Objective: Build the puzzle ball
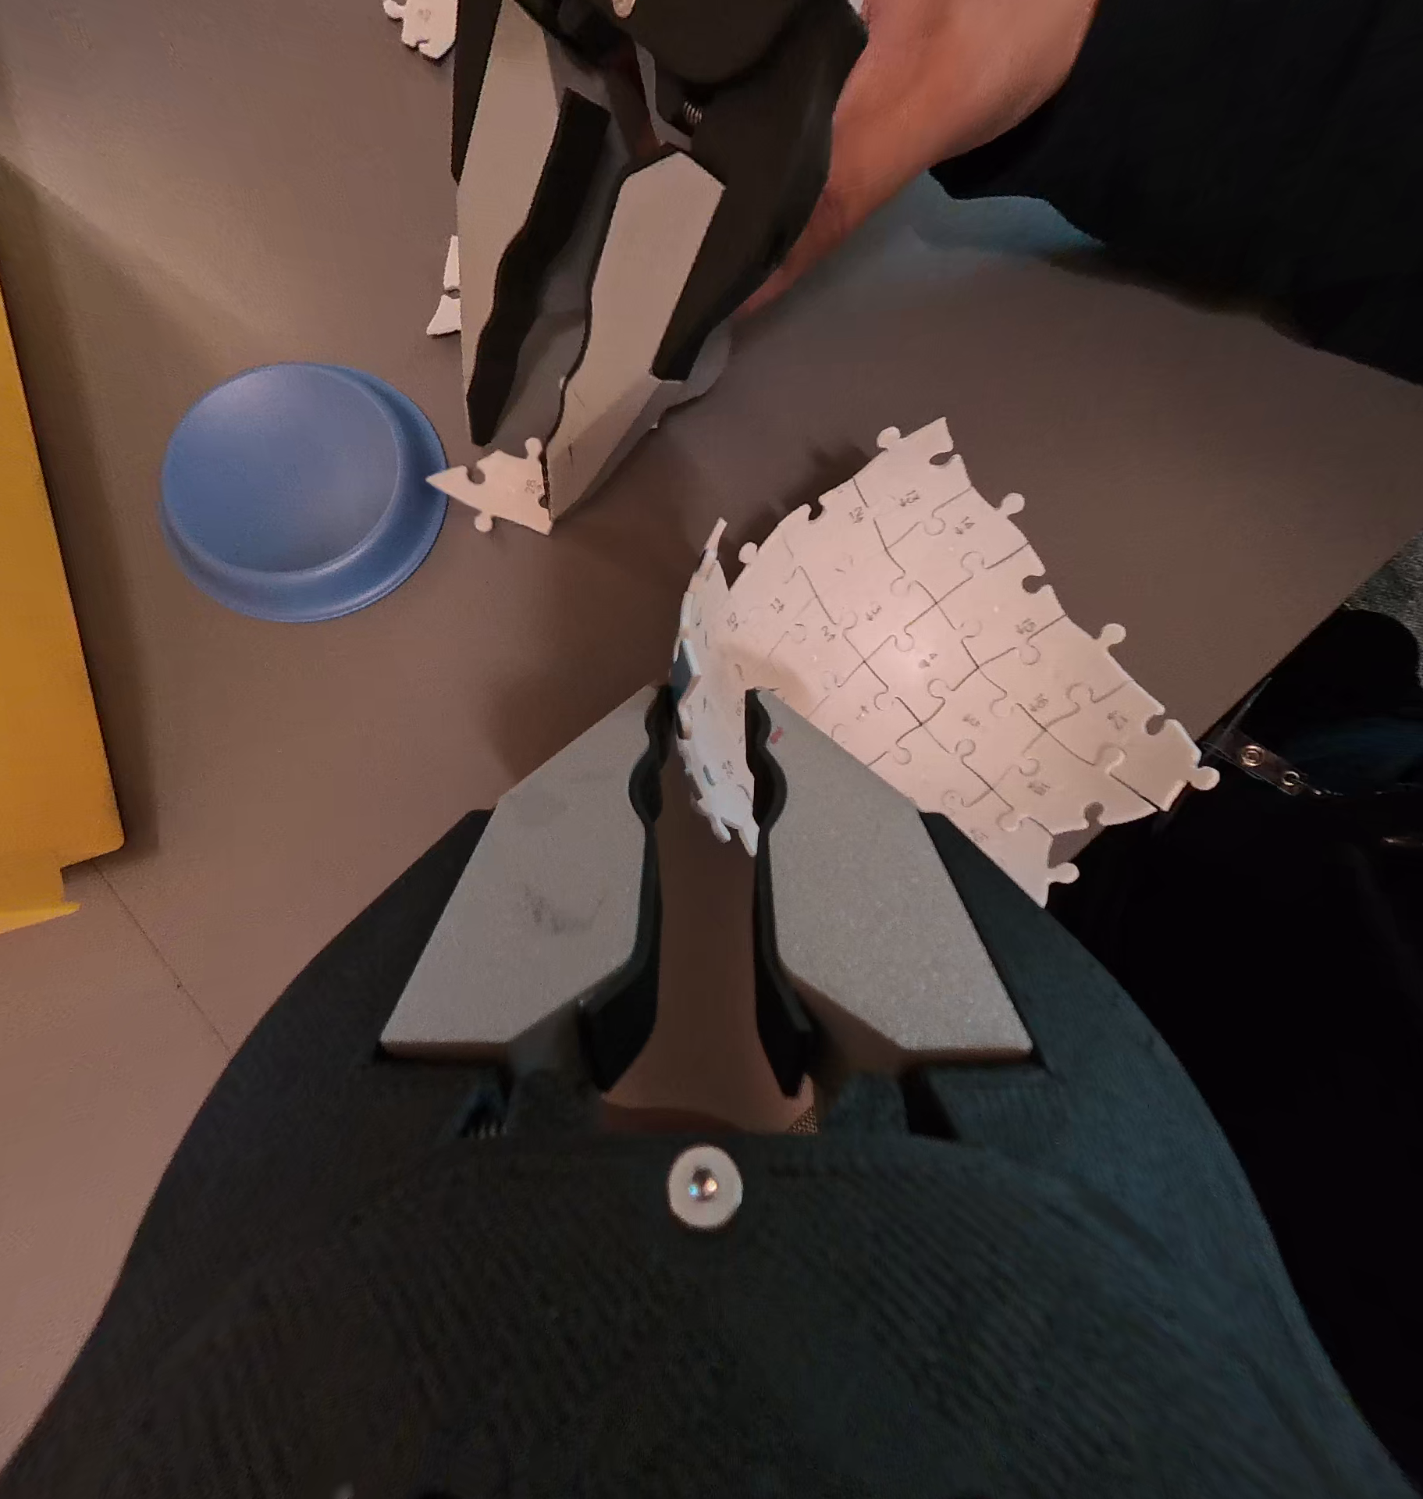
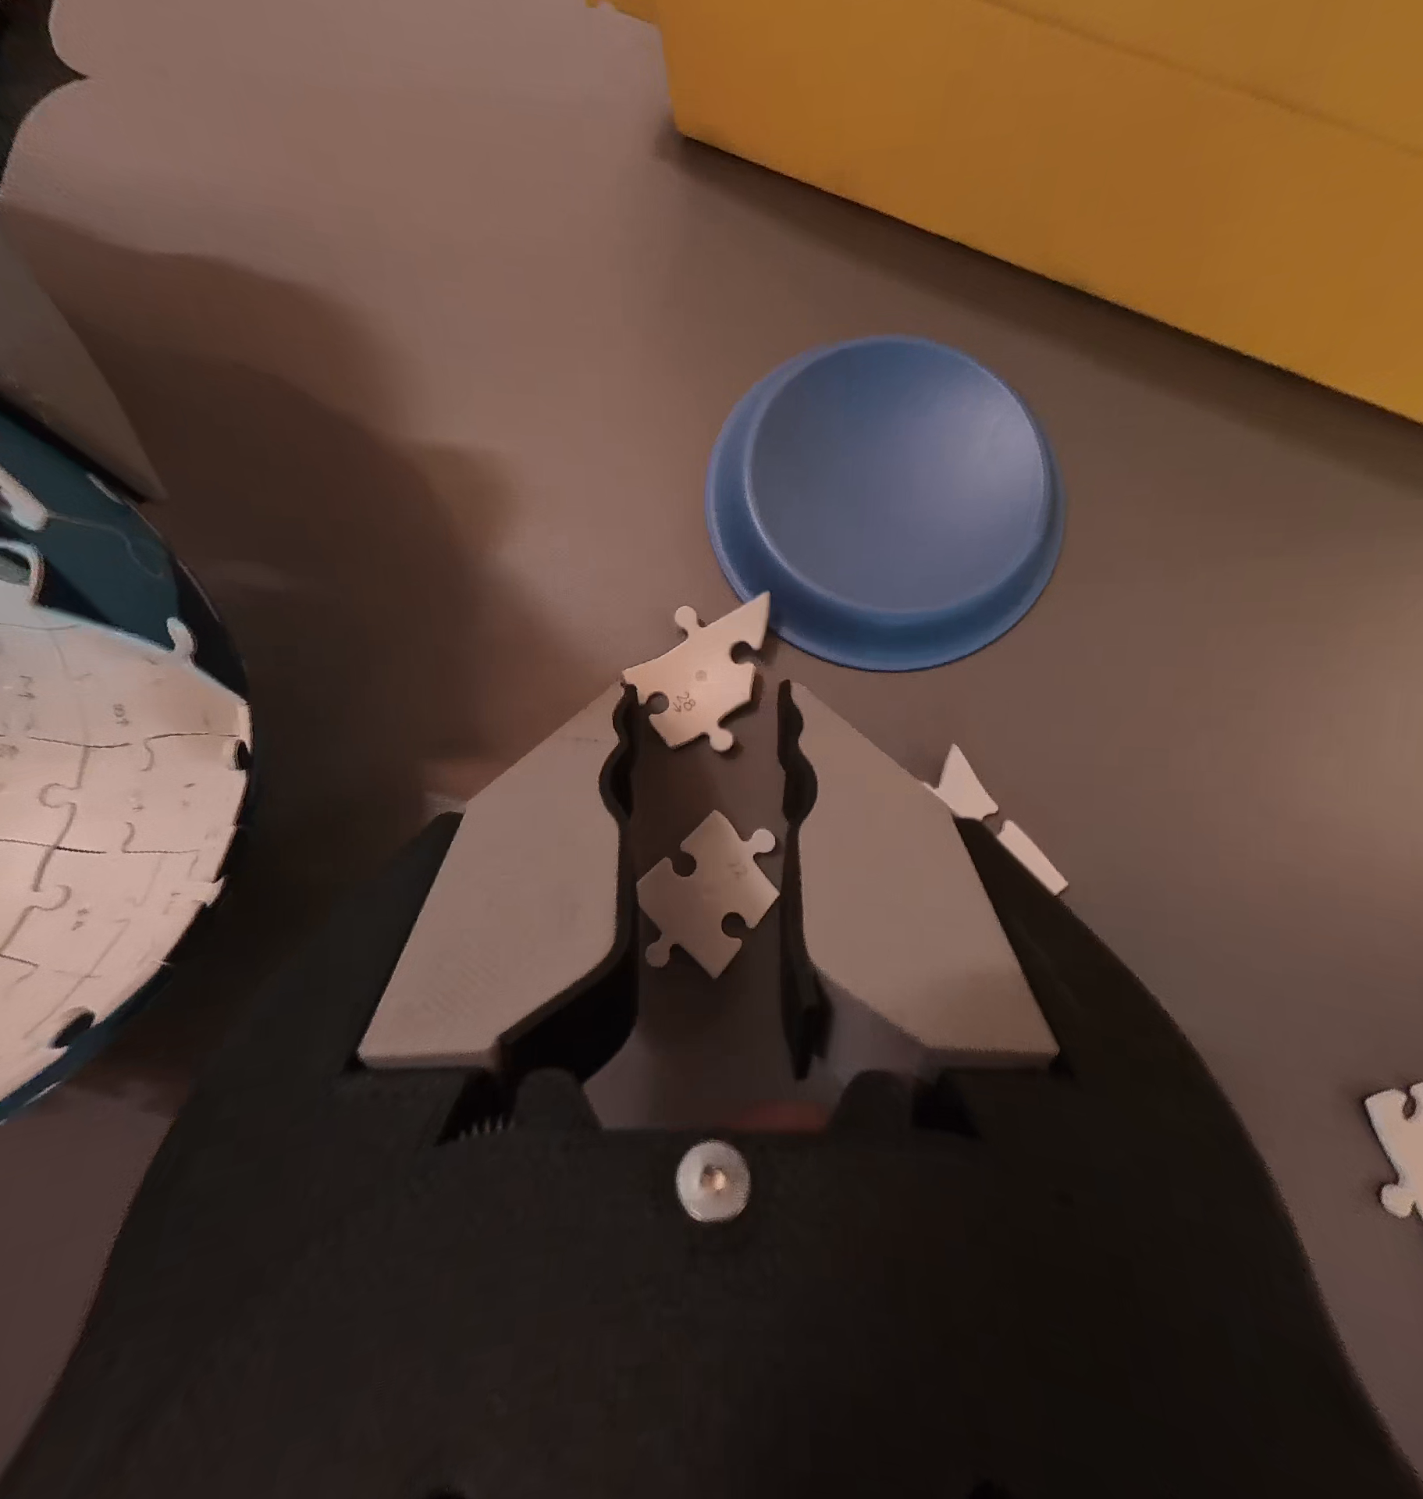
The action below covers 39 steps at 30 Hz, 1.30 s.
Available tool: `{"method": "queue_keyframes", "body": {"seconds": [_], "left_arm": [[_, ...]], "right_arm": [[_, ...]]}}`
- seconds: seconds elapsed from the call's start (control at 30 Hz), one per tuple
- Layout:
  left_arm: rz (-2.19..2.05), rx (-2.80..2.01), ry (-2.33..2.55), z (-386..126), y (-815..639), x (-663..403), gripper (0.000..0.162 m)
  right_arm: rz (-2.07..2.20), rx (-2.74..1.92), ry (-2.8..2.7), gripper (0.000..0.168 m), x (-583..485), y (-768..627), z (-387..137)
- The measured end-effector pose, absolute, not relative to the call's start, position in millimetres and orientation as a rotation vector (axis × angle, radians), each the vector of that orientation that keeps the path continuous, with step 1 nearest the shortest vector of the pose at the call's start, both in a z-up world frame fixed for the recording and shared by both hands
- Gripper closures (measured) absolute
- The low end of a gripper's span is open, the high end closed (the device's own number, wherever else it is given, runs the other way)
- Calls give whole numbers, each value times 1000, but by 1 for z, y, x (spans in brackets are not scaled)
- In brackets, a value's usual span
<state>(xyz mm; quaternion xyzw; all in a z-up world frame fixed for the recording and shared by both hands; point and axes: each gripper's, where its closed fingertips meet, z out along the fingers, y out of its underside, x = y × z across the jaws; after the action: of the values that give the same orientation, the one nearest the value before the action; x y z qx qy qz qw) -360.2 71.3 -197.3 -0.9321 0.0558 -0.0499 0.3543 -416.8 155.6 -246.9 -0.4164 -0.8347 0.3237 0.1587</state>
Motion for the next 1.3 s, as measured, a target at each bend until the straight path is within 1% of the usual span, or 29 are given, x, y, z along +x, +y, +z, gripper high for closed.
{"method": "queue_keyframes", "body": {"seconds": [0.03,0.13,0.23,0.27,0.43,0.53,0.77,0.9,1.17,1.3], "left_arm": [[-129,-2409,143,-197,71,-360,146],[-133,-2409,142,-198,71,-360,146],[-134,-2408,143,-197,71,-360,146],[-135,-2407,143,-197,71,-360,146],[-134,-2409,145,-197,72,-359,146],[-132,-2411,142,-197,72,-359,146],[-131,-2408,141,-194,70,-358,143],[-156,-2369,128,-180,67,-360,138],[-138,-2157,-15,-115,73,-396,136],[-165,-2189,-17,-119,96,-399,134]], "right_arm": [[924,-1161,-2389,136,-417,155,-247],[931,-1100,-2409,137,-413,153,-247],[918,-1065,-2418,127,-411,154,-247],[928,-1075,-2419,127,-411,154,-247],[959,-1084,-2404,132,-412,154,-247],[956,-1083,-2392,142,-413,153,-247],[956,-1085,-2383,142,-413,154,-245],[980,-1070,-2335,143,-413,161,-228],[965,-904,-2223,143,-408,159,-173],[921,-793,-2187,143,-404,145,-153]]}}
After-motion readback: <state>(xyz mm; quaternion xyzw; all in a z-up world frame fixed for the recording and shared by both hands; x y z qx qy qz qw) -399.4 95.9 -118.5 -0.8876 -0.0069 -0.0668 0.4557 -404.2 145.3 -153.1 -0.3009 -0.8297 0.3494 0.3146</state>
